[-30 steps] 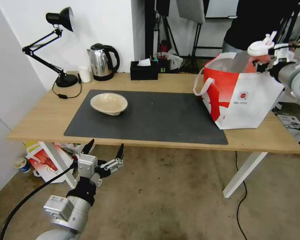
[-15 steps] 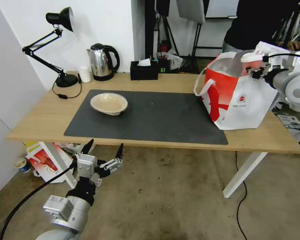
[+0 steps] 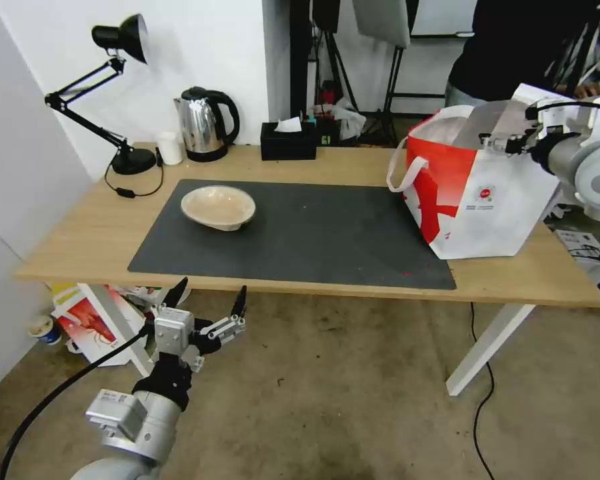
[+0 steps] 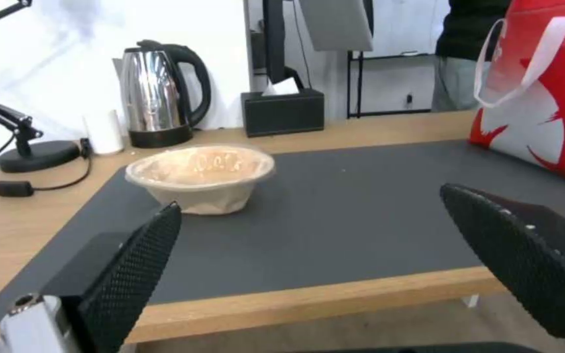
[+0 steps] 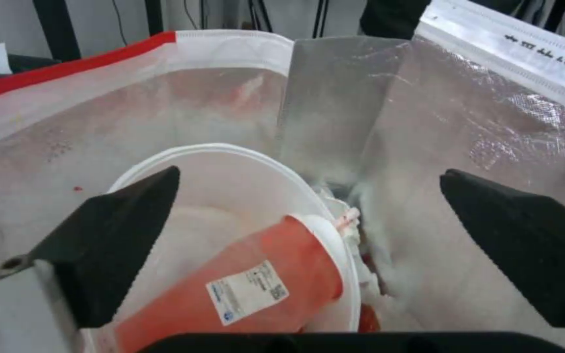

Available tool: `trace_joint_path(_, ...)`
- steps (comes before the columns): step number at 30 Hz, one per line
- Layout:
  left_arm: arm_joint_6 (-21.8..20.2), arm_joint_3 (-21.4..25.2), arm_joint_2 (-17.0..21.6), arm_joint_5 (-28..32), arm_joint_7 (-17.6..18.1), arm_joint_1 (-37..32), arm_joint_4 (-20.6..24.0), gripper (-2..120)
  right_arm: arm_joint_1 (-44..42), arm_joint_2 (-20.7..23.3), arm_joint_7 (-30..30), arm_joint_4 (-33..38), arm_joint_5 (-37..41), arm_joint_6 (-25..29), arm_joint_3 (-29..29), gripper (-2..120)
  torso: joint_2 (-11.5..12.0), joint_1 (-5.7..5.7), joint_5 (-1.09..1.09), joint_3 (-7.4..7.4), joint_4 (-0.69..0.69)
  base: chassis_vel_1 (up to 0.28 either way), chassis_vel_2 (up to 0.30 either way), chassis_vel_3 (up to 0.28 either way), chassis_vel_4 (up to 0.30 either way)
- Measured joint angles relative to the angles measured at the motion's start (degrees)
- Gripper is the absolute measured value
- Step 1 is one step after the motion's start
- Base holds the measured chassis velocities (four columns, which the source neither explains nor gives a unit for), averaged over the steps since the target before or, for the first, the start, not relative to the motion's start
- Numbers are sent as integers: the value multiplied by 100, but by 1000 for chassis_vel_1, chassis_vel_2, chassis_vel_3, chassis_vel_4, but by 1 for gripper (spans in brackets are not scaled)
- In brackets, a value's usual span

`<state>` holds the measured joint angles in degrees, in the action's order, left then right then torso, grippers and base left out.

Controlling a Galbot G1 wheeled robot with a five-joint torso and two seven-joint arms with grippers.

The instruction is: Pick up the trash from the table and place it into the takeout bag.

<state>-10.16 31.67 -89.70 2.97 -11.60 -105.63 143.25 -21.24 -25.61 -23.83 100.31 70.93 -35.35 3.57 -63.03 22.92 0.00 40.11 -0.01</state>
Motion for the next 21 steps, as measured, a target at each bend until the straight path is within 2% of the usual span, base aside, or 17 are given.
trace_joint_path(7, -1, 1, -10, -7, -2, -45, -1, 99, -106, 13, 7, 137, 82, 96, 138, 100, 0, 0, 0, 0, 1, 0, 0, 0, 0)
trace_joint_path(9, -1, 3, -17, -12, -2, -67, -1, 99, -256, -1, 111, 274, 179, 387, 348, 100, 0, 0, 0, 0, 0, 0, 0, 0, 0)
trace_joint_path(20, -1, 10, -18, -15, -2, -73, -1, 99, -353, -16, 217, 376, 220, 612, 467, 100, 0, 0, 0, 0, 0, 0, 0, 0, 0)
trace_joint_path(21, 0, 16, -19, -16, -2, -76, -1, 99, -425, -34, 301, 458, 254, 811, 556, 100, 0, 0, -1, 0, 1, 0, 0, 0, 0)
